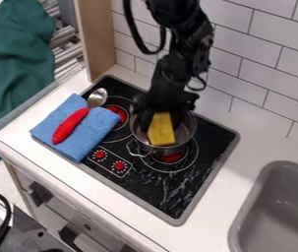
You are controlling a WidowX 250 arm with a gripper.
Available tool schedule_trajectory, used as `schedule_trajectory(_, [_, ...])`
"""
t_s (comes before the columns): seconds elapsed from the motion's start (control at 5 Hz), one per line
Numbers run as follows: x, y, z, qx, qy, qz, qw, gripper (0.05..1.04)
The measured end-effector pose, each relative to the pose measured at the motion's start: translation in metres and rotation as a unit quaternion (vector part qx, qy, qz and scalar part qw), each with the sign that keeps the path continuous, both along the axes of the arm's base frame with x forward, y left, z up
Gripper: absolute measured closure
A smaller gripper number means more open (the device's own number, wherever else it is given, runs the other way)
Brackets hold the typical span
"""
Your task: Take the cheese out of the pot and put it to the right side of the burner
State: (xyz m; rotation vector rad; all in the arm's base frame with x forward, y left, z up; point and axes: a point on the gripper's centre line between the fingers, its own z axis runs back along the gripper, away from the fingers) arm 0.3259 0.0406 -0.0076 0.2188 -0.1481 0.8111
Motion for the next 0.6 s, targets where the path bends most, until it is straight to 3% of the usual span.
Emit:
schedule_trajectory(0.2, [0.002, -0.004, 0.026, 0.011, -0.003, -0.124, 0.9922, 0.357])
schedule_trajectory(0.4, [-0.008, -0.032, 0.04, 0.004, -0.018, -0.243, 0.9699, 0.357])
schedule_trajectory(0.6, [-0.026, -0.054, 0.029, -0.018, 0.0, -0.334, 0.9422, 0.357])
